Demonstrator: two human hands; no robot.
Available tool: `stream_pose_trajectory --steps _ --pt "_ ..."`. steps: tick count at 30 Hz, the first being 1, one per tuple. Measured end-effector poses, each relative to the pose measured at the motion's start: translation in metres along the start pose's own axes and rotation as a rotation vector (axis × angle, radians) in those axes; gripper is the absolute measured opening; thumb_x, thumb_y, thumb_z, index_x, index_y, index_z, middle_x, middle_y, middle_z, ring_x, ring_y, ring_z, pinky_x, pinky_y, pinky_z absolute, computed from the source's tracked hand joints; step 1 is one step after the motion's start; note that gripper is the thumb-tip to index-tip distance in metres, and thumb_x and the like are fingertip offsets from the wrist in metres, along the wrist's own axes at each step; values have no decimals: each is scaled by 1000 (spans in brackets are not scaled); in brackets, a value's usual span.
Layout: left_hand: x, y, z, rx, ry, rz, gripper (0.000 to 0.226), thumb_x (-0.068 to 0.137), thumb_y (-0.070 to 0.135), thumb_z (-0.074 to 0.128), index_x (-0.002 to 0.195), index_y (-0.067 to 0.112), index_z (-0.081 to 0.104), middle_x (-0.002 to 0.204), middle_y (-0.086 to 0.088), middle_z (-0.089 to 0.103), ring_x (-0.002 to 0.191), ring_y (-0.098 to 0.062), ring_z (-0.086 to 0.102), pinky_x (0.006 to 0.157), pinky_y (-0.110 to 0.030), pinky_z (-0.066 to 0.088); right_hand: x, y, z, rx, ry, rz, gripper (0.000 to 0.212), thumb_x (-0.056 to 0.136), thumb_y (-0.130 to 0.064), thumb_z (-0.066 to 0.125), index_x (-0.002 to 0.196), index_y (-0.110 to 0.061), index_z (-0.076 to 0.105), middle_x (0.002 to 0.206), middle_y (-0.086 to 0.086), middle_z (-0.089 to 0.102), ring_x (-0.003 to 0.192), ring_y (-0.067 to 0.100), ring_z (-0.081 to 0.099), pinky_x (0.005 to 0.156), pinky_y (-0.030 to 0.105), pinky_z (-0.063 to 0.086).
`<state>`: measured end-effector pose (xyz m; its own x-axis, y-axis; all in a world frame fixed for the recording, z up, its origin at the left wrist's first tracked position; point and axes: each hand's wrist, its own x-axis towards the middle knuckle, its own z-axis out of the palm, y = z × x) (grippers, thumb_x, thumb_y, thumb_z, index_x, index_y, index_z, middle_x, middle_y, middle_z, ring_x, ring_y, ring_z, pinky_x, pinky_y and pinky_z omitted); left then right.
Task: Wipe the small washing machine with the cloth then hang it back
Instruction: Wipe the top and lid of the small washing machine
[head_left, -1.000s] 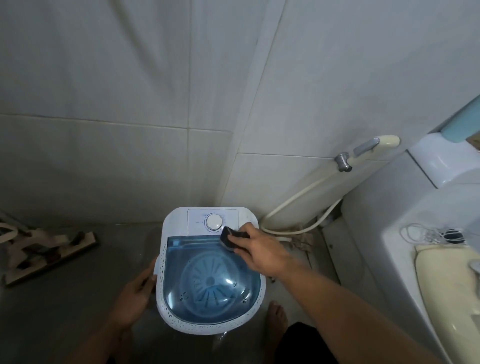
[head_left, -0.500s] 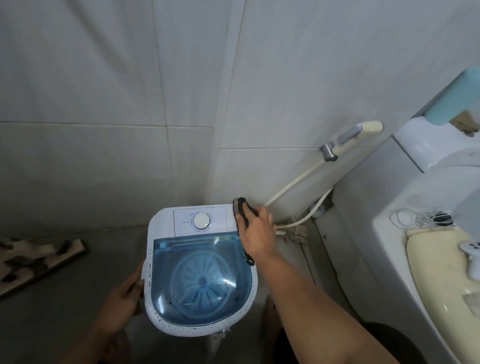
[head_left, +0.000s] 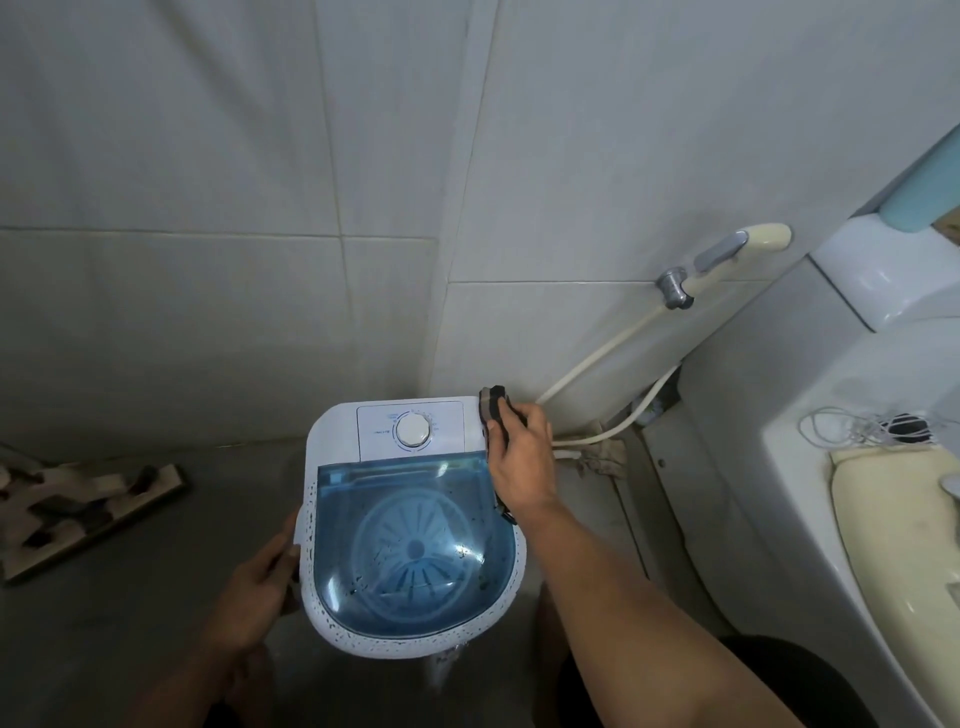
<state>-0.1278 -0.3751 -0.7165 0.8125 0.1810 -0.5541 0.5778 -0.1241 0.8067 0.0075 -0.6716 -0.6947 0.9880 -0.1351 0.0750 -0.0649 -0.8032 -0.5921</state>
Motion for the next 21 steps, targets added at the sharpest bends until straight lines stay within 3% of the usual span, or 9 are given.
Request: stream_pose_trajectory --steps 3,6,10,14,16,19,21 --pt "1 -1 -1 0 5 8 39 105 19 45 138 38 53 104 -9 73 85 -36 68 74 -37 57 -11 2 1 52 10 54 43 104 -25 54 147 -16 55 126 5 51 117 20 48 105 30 45" --pt "2 -1 0 -2 -2 0 39 105 19 45 139 36 53 106 -9 73 87 -35 69 73 -37 58 -20 9 -2 219 29 166 39 103 -22 57 141 -17 61 116 5 54 104 19 59 101 22 46" --pt "-2 3 -1 -9 -7 0 36 105 18 45 135 37 55 104 -10 73 83 -29 69 70 -33 57 7 17 -25 447 -82 407 31 104 -25 58 132 -18 69 116 5 76 106 22 71 102 40 54" --pt "-3 5 0 1 -7 1 39 105 17 44 139 36 51 105 -12 72 76 -25 65 67 -31 55 27 4 -33 409 -180 306 33 103 -30 58 135 -26 66 115 -6 73 105 15 68 100 32 53" --pt "-2 4 -2 8 1 -8 41 105 17 45 142 34 51 105 -11 72 76 -25 65 69 -33 55 23 2 -24 361 -253 280 34 103 -30 59 136 -31 65 126 -5 68 115 13 64 111 34 47" --pt "-4 6 -1 13 -7 -9 42 105 17 45 142 36 51 106 -8 72 83 -29 67 71 -33 55 9 3 -27 466 -238 301 35 105 -19 56 139 -23 63 133 -10 64 124 7 59 112 25 41" --pt "-4 8 -1 14 -7 -9 41 105 18 45 141 37 51 108 -7 72 85 -30 67 71 -33 55 -3 5 -36 528 -205 329 33 106 -16 54 137 -20 64 129 -10 68 117 6 63 106 22 46"
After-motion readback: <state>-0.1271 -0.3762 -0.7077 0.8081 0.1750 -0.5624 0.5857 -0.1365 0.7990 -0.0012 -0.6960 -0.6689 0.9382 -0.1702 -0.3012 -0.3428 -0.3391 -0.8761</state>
